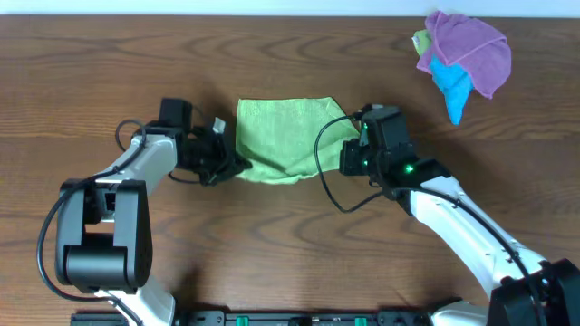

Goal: Fold the cloth

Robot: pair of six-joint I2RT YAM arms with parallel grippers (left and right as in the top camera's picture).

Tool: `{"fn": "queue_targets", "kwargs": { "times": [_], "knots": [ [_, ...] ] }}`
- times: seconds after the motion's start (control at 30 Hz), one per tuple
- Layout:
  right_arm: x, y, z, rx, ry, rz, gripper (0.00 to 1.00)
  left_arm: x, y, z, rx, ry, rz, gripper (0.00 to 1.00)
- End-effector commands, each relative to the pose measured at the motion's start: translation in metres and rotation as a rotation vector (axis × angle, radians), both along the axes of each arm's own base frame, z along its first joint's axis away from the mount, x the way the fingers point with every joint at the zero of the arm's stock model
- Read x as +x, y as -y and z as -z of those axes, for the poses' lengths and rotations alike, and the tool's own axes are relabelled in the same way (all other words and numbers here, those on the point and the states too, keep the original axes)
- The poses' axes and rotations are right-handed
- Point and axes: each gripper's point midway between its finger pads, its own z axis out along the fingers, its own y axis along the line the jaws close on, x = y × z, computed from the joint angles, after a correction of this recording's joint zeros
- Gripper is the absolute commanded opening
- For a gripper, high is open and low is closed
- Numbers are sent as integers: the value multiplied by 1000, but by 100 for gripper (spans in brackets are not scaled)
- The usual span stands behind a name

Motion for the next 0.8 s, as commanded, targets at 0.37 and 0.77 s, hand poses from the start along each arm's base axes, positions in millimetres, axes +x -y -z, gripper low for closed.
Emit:
{"fn": "queue_targets", "kwargs": {
  "times": [0.37, 0.77],
  "knots": [
    [54, 17, 15, -29, 136, 118, 1, 84, -17, -20, 34, 160, -289, 6],
    [94, 20, 28, 6, 234, 154, 1, 118, -41, -25, 148, 300, -421, 6]
  ]
}}
